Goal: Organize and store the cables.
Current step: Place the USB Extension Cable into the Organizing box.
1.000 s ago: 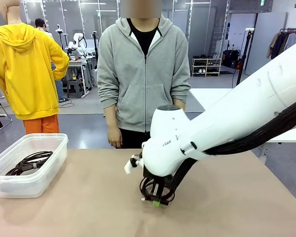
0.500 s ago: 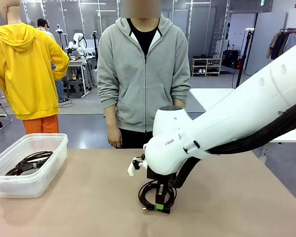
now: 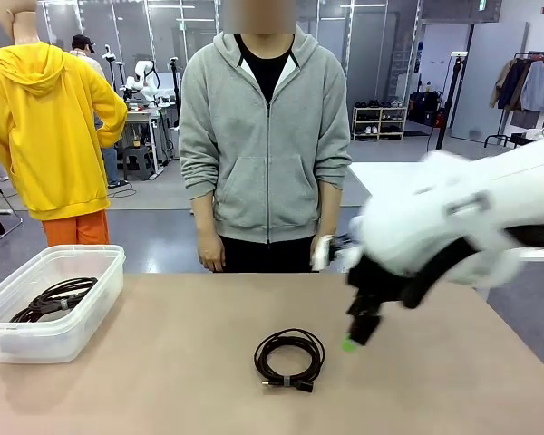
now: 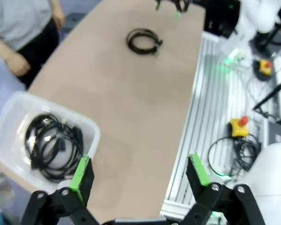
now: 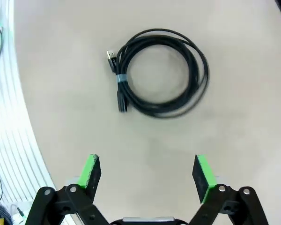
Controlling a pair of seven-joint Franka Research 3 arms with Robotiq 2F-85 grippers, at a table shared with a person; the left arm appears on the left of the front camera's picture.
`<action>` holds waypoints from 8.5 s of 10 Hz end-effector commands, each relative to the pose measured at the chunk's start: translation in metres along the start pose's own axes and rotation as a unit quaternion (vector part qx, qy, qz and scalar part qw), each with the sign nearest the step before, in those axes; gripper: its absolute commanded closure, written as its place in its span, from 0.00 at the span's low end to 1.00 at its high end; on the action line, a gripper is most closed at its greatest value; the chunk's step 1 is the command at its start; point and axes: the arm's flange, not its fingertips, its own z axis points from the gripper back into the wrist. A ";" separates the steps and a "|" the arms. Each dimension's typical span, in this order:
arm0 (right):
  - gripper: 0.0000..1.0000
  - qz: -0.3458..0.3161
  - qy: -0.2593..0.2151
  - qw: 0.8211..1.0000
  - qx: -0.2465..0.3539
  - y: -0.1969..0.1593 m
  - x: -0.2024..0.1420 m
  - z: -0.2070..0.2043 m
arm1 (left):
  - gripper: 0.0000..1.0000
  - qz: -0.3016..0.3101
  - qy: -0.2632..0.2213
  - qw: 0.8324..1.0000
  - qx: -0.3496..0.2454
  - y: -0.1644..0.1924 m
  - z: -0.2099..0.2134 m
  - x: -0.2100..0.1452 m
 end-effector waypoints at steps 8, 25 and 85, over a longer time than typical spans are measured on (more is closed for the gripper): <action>0.00 -0.039 -0.307 0.948 0.070 -0.020 -0.400 0.121 | 0.00 -0.154 0.121 0.971 -0.138 -0.042 -0.212 0.191; 0.00 -0.035 -0.351 0.933 0.074 0.011 -0.431 0.118 | 0.00 -0.175 0.350 0.917 -0.082 -0.084 -0.524 0.290; 0.00 -0.035 -0.351 0.933 0.074 0.011 -0.431 0.118 | 0.05 -0.048 0.359 0.931 0.041 0.195 -0.239 0.013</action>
